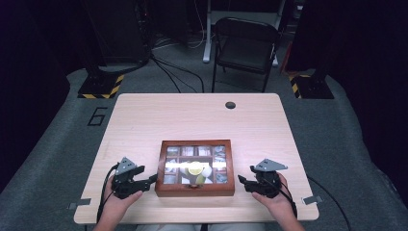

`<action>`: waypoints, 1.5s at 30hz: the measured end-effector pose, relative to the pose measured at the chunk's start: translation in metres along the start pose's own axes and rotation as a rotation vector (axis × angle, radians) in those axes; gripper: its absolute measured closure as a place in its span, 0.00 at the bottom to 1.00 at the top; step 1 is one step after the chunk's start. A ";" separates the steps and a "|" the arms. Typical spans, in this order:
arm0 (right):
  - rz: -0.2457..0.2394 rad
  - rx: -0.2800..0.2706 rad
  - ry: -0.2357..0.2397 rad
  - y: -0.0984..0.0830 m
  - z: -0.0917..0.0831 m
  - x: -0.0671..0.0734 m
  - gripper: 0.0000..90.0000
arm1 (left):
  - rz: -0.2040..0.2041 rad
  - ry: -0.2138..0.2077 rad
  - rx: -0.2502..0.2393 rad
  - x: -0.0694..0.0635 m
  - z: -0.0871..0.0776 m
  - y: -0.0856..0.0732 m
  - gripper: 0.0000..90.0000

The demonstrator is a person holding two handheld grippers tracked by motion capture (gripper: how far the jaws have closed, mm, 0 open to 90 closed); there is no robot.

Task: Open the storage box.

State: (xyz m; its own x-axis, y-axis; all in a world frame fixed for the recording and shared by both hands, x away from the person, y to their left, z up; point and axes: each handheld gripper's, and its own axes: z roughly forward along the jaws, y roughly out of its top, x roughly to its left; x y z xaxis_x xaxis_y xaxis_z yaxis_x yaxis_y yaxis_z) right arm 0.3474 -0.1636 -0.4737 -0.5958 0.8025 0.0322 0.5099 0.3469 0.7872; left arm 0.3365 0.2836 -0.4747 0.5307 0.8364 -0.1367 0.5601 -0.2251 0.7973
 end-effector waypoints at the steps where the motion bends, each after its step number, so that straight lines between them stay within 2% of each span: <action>1: -0.001 -0.003 0.003 0.000 -0.001 0.001 0.42 | 0.002 -0.004 0.000 -0.002 -0.001 0.000 0.36; 6: -0.004 -0.013 0.035 -0.002 -0.007 0.009 0.46 | 0.003 -0.019 -0.004 -0.009 -0.004 -0.003 0.36; 7: -0.004 -0.015 0.041 -0.002 -0.007 0.010 0.46 | 0.013 -0.022 0.000 -0.010 -0.006 -0.003 0.36; 13: -0.011 -0.022 0.071 -0.005 -0.012 0.020 0.47 | 0.008 -0.037 -0.004 -0.017 -0.008 -0.006 0.36; 17: -0.016 -0.020 0.087 -0.006 -0.014 0.026 0.47 | 0.019 -0.047 0.003 -0.020 -0.009 -0.008 0.36; 26: -0.046 -0.013 0.126 -0.009 -0.010 0.034 0.45 | 0.033 -0.058 0.012 -0.027 -0.007 -0.010 0.36; 28: -0.047 -0.002 0.135 -0.009 -0.008 0.035 0.45 | 0.049 -0.066 0.027 -0.027 -0.007 -0.010 0.36; 31: -0.056 0.014 0.140 -0.010 -0.005 0.037 0.44 | 0.042 -0.068 0.026 -0.028 -0.006 -0.011 0.36; 32: -0.052 0.020 0.141 -0.011 -0.004 0.038 0.44 | 0.055 -0.065 0.032 -0.028 -0.006 -0.011 0.36; 35: -0.072 0.039 0.148 -0.012 0.002 0.040 0.43 | 0.055 -0.082 0.046 -0.029 -0.004 -0.011 0.36; 40: -0.095 0.061 0.144 -0.012 0.007 0.044 0.45 | 0.062 -0.085 0.057 -0.032 -0.001 -0.011 0.36; 41: -0.102 0.065 0.146 -0.012 0.008 0.044 0.45 | 0.076 -0.083 0.060 -0.031 0.000 -0.011 0.36; 45: -0.097 0.073 0.137 -0.012 0.010 0.044 0.47 | 0.077 -0.083 0.063 -0.032 0.001 -0.012 0.37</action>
State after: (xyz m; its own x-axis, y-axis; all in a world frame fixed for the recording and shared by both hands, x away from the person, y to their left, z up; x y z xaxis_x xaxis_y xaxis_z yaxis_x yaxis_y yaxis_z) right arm 0.3212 -0.1276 -0.4881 -0.7208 0.6916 0.0459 0.4868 0.4579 0.7439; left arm 0.3134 0.2586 -0.4805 0.6228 0.7720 -0.1270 0.5533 -0.3198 0.7692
